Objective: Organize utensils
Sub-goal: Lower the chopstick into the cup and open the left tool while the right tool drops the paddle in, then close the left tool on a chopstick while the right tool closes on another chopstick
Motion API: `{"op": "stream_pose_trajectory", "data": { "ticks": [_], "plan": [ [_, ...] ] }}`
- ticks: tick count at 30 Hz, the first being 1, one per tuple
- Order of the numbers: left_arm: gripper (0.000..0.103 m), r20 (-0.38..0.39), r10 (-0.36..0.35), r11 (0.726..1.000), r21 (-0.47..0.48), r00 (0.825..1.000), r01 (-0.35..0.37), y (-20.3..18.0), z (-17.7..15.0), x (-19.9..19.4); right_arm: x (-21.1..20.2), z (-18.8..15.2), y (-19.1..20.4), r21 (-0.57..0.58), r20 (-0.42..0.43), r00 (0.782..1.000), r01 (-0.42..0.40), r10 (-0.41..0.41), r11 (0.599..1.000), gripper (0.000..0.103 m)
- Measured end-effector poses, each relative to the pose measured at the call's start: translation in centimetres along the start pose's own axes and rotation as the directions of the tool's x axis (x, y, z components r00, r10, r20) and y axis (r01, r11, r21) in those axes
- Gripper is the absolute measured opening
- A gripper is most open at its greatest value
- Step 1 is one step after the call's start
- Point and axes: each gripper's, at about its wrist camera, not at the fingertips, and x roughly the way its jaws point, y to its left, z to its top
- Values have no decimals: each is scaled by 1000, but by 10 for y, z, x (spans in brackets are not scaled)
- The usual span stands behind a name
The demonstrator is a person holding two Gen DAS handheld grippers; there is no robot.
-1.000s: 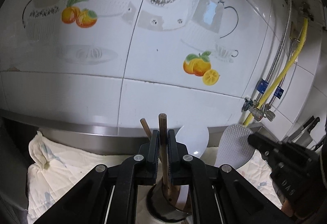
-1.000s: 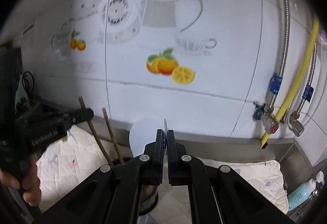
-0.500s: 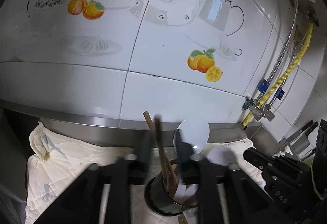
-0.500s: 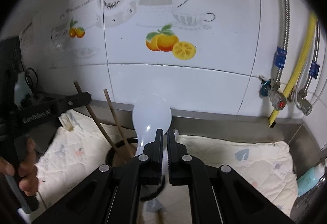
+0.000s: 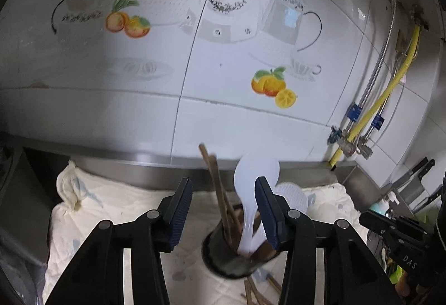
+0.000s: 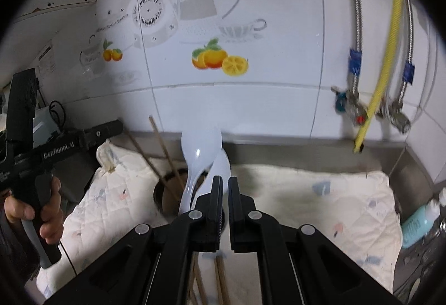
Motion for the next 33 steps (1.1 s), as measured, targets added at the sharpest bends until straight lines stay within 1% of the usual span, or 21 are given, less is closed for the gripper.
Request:
{"op": "stream_pose_trajectory", "data": {
  "ticks": [3, 5, 7, 12, 16, 19, 21, 23, 24, 25, 27, 28, 30, 33],
  "plan": [
    [50, -28, 17, 1000, 3, 999, -17, -1, -14, -9, -4, -20, -3, -1, -37, 999, -7, 7, 1000, 6],
    [50, -41, 16, 1000, 8, 999, -16, -3, -23, -12, -7, -34, -5, -5, -62, 998, -9, 9, 1000, 6],
    [50, -67, 24, 1000, 16, 997, -23, -7, -37, -16, -8, -47, -7, -5, -88, 996, -13, 12, 1000, 6],
    [50, -135, 3, 1000, 21, 991, 0, -18, -73, -16, -15, -75, -15, 23, -127, 992, -14, 17, 1000, 6],
    [50, -218, -38, 999, 5, 975, 40, -28, -107, -5, -22, -88, -20, 40, -140, 990, -12, 18, 999, 6],
    [50, -269, -44, 999, 12, 962, 49, -35, -128, 7, -25, -95, -23, 51, -150, 989, -11, 19, 999, 6],
    [49, -307, -56, 998, 19, 950, 65, -39, -139, 17, -26, -99, -26, 60, -156, 988, -11, 20, 998, 6],
    [48, -345, -51, 997, 42, 937, 70, -46, -153, 29, -26, -103, -29, 74, -160, 987, -9, 21, 997, 6],
    [46, -358, -54, 996, 48, 932, 76, -47, -158, 33, -26, -105, -29, 81, -161, 987, -10, 23, 997, 6],
    [42, -367, -57, 995, 53, 929, 82, -49, -161, 36, -25, -107, -30, 86, -165, 986, -10, 25, 996, 6],
    [37, -387, -47, 994, 75, 921, 82, -54, -170, 47, -25, -109, -31, 91, -170, 985, -11, 26, 996, 6],
    [32, -397, -42, 994, 80, 917, 80, -55, -173, 52, -25, -110, -31, 91, -171, 985, -9, 25, 996, 6],
    [28, -417, -43, 994, 78, 908, 82, -55, -178, 61, -25, -111, -33, 95, -172, 985, -7, 24, 995, 6],
    [26, -434, -34, 994, 82, 900, 77, -54, -185, 73, -23, -113, -36, 106, -178, 984, -4, 23, 994, 6]
  ]
}}
